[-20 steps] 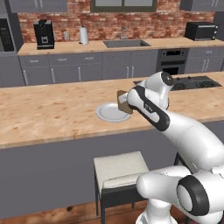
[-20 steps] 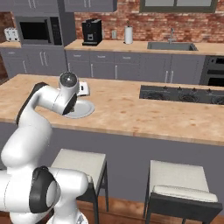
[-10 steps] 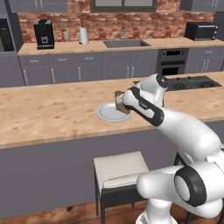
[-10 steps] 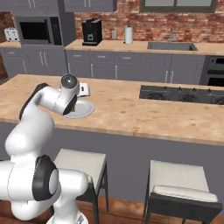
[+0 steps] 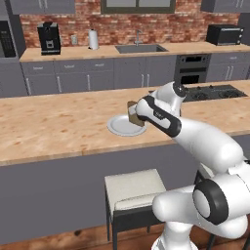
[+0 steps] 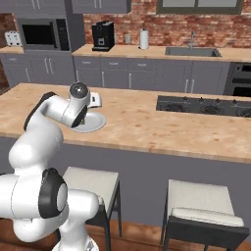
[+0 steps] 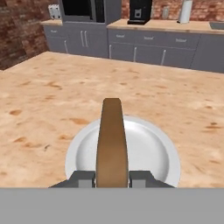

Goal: Start the toaster. Once the lever pops up, take the bread to the plate on the dining counter.

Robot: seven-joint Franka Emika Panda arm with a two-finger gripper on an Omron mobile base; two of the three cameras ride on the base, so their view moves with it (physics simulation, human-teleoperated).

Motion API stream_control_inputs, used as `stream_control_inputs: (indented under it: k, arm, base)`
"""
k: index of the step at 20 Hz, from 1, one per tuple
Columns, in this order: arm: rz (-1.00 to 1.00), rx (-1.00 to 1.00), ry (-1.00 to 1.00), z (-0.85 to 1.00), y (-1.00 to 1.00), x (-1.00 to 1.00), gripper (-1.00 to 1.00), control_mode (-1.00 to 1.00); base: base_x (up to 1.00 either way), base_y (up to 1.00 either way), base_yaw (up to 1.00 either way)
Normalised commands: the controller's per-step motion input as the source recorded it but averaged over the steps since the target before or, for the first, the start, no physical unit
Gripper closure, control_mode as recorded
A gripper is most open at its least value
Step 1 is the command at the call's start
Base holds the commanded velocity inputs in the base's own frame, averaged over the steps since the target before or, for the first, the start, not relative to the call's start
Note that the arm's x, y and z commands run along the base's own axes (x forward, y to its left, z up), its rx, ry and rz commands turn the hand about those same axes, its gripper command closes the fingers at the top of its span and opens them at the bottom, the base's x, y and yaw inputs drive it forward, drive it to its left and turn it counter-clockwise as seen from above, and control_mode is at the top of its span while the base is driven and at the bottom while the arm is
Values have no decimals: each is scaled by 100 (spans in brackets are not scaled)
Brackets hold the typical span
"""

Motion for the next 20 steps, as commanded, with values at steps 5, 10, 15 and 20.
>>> stream_control_inputs:
  k: [5,10,15,20]
  arm:
    - [0,0,4,-1,0,0,100,-100]
    - [0,1,7,-4,0,0,100,-100]
    - [0,1,1,-15,0,0,100,-100]
    - [0,0,-3,-16,0,0,100,-100]
  base:
    - [0,0,0]
    - [0,0,0]
    - [0,0,0]
    - [0,0,0]
